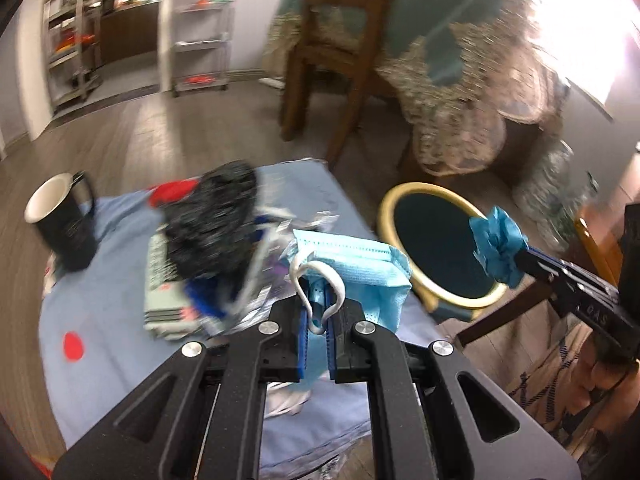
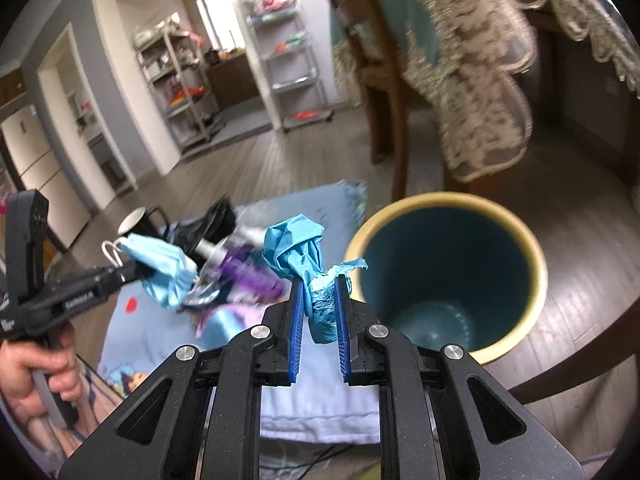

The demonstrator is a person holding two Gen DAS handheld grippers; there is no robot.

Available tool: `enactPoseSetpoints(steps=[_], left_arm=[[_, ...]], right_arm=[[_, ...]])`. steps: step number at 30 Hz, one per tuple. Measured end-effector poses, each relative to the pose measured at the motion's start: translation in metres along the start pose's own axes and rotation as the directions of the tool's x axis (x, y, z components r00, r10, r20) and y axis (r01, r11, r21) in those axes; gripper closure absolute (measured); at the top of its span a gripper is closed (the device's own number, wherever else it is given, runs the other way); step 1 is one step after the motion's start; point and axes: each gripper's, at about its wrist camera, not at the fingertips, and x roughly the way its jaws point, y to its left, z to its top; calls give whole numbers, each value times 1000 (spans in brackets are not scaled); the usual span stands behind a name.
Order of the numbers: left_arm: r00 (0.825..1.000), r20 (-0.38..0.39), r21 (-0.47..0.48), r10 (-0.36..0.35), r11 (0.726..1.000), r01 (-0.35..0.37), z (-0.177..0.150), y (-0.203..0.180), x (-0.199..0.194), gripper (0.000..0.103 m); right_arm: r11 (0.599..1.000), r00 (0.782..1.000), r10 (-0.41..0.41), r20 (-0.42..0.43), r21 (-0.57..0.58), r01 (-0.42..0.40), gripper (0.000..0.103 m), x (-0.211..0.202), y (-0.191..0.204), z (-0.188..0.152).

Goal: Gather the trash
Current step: 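Carry the glove and mask to the teal bin and release both inside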

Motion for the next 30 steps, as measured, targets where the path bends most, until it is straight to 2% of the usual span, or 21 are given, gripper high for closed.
enactPoseSetpoints(steps=[8, 21, 26, 30], left_arm=[[996, -22, 109, -88, 990, 90, 31, -60, 34, 97], [976, -151, 200, -154, 962, 183, 47, -143, 134, 96], [968, -192, 152, -163, 969, 194, 43, -147, 161, 80], [967, -194, 154, -164, 969, 195, 42, -144, 162, 58]], right_arm=[[997, 995, -67, 68, 50, 63, 87, -19, -38, 16], [969, 985, -149, 88, 212, 127, 87, -22, -91, 7], [965, 982, -169, 86, 219, 147, 87, -20, -97, 4], [961, 983, -169, 74, 234, 148, 87, -15, -102, 4]])
